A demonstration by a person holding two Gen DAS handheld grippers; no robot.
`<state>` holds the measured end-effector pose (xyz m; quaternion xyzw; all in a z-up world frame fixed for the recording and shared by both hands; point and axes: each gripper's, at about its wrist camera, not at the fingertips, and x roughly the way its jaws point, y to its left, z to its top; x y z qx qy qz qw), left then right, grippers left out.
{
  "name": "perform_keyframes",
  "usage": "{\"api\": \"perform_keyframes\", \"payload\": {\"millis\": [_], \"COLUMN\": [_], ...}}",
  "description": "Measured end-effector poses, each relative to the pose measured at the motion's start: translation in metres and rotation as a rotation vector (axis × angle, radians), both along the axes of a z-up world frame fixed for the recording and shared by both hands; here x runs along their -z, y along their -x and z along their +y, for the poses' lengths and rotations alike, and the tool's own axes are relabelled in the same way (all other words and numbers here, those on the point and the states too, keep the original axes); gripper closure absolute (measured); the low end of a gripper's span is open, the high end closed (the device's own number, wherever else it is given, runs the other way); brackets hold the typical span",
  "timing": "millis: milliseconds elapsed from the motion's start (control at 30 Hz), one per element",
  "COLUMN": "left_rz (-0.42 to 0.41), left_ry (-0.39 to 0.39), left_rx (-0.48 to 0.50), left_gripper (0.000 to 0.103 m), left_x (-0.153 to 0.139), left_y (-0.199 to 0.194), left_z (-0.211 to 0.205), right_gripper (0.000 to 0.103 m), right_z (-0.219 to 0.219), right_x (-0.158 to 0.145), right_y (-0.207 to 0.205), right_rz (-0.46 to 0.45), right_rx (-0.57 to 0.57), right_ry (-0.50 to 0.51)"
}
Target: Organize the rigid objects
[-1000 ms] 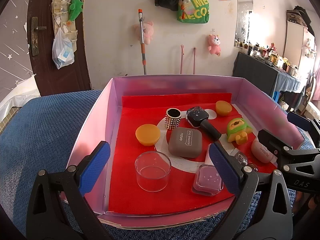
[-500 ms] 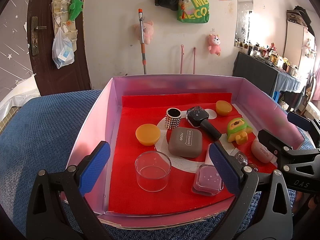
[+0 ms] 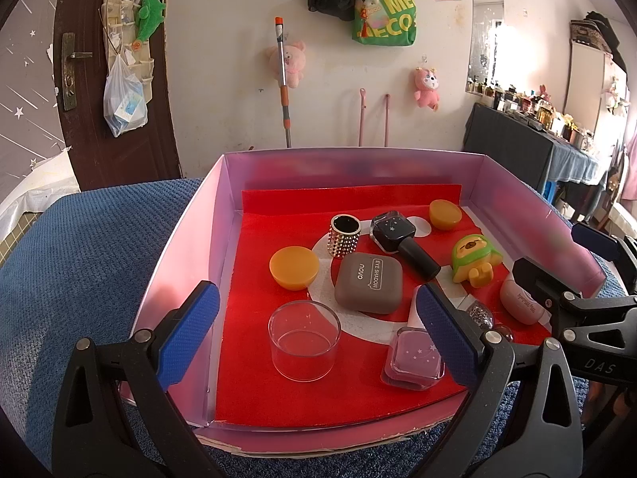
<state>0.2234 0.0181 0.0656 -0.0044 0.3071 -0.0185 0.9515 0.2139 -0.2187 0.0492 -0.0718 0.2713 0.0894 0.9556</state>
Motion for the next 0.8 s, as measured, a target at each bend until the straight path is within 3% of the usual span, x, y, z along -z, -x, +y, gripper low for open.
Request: {"api": "perform_keyframes", "payload": {"millis": [633, 800], "left_rz": [-0.009, -0.047], "left_ry": [0.000, 0.017], "left_rx": [0.001, -0.017], "left_gripper": [0.002, 0.002], "left_x": [0.002, -0.006], "left_y": [0.002, 0.017], "left_z": [-0.001, 0.004], "right_gripper": [0.000, 0.000], "right_z": [0.000, -0.009], "right_x": [0.000, -0.003], "right_y": [0.000, 0.010], "right_rz": [-0.001, -0.051], "right_rx": [-0.003, 0.019], "right_ry": [-0.002, -0.023]}}
